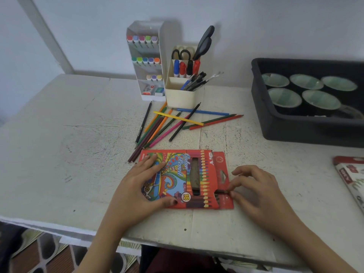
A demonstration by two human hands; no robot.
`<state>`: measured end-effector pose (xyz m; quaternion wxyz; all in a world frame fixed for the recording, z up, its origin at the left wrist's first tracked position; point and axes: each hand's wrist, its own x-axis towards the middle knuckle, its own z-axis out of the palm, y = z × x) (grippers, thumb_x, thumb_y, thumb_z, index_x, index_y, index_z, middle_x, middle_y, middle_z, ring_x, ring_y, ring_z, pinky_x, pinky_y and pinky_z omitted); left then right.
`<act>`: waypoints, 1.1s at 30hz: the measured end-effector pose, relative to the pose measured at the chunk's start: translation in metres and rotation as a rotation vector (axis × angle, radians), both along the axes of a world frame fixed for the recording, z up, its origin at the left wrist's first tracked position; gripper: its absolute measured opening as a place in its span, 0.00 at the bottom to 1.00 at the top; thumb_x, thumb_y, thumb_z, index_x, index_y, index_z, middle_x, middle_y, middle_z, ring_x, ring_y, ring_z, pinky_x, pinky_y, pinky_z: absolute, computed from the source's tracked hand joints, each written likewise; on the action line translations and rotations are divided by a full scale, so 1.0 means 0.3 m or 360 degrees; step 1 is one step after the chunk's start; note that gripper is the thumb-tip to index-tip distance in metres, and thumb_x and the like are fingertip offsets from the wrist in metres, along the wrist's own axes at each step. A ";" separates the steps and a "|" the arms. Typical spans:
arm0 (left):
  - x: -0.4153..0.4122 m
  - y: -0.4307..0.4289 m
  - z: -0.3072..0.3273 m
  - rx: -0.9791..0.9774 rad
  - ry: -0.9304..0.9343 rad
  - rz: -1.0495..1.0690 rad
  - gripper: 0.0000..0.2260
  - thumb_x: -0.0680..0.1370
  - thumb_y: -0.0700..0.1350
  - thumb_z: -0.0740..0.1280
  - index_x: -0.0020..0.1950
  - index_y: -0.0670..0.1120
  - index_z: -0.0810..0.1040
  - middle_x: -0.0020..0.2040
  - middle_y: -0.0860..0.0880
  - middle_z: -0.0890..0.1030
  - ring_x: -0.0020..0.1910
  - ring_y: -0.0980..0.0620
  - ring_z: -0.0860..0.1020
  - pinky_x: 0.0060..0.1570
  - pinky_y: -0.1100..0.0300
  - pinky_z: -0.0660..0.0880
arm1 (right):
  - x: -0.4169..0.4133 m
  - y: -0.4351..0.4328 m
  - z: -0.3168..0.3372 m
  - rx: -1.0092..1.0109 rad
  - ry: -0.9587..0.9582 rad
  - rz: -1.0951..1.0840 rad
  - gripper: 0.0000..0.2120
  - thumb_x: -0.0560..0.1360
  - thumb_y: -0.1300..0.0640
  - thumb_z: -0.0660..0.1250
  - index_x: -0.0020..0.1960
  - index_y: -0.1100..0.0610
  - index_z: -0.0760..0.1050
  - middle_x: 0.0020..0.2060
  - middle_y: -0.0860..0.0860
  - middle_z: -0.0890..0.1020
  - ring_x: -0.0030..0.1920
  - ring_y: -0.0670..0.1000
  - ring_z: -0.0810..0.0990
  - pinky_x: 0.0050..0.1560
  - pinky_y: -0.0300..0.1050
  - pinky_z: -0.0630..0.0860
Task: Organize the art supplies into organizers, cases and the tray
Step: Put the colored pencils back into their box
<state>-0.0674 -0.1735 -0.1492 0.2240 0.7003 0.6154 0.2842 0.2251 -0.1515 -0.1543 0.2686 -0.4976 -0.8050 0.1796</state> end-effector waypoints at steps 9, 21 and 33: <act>0.001 0.001 0.002 0.0007 0.0014 -0.0009 0.40 0.59 0.73 0.68 0.69 0.63 0.67 0.71 0.67 0.59 0.70 0.74 0.51 0.67 0.66 0.52 | -0.049 0.044 0.008 -0.0030 0.0055 0.0071 0.09 0.69 0.40 0.61 0.48 0.39 0.74 0.56 0.34 0.70 0.54 0.42 0.72 0.55 0.51 0.65; -0.003 0.004 0.000 0.0000 0.0007 -0.0007 0.39 0.59 0.72 0.69 0.69 0.63 0.68 0.71 0.67 0.60 0.71 0.71 0.53 0.68 0.68 0.52 | -0.037 0.123 0.101 -0.0332 0.0042 0.0109 0.11 0.63 0.36 0.64 0.41 0.40 0.72 0.54 0.33 0.69 0.59 0.34 0.64 0.55 0.31 0.61; -0.003 0.009 0.005 0.0029 0.0008 -0.0013 0.36 0.61 0.71 0.69 0.67 0.65 0.68 0.70 0.69 0.61 0.71 0.71 0.54 0.67 0.69 0.52 | -0.056 0.465 0.067 0.0030 -0.0752 -0.0239 0.22 0.80 0.55 0.55 0.74 0.54 0.61 0.72 0.52 0.66 0.72 0.53 0.62 0.72 0.51 0.54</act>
